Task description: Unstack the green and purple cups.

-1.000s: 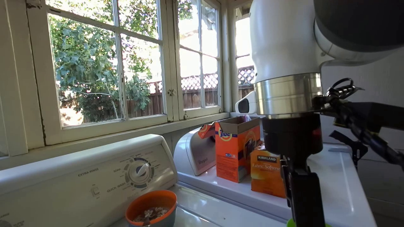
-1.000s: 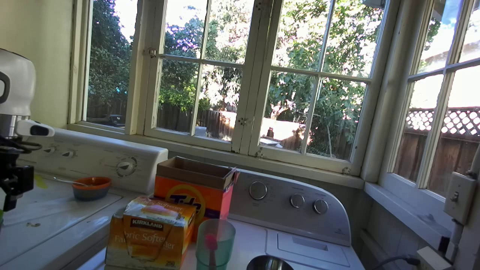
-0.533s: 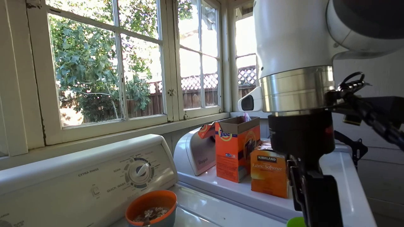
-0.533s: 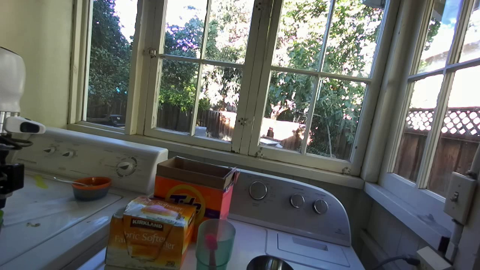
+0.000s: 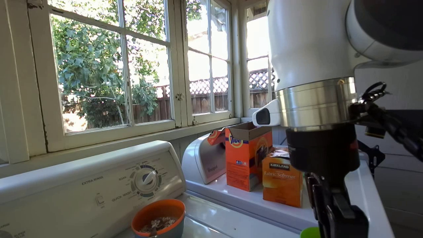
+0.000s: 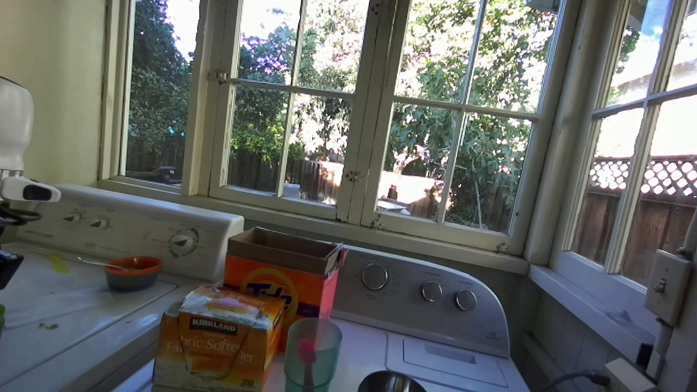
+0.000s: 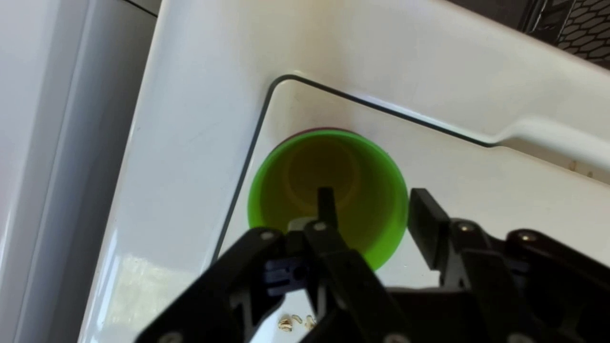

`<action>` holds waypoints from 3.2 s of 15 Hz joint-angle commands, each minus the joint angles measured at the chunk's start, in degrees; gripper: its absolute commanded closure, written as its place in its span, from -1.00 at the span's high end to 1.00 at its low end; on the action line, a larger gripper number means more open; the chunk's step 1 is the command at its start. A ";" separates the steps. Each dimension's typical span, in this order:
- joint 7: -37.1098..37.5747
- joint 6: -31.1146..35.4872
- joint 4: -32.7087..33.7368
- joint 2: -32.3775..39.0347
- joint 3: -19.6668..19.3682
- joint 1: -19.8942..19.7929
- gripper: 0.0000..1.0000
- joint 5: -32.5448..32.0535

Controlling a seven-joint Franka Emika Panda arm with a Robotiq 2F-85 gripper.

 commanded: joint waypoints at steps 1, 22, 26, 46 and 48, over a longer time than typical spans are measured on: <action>-0.41 0.65 -1.41 -1.23 0.12 0.05 -0.71 -0.12; 6.47 -1.59 -4.43 -12.09 2.62 1.11 -0.98 -9.65; 7.76 -2.05 -4.93 -14.55 3.10 1.27 -0.98 -10.89; -2.37 0.62 5.26 -5.36 2.24 1.68 -0.98 -11.70; -3.41 0.52 7.01 -2.85 2.35 1.66 -0.98 -11.92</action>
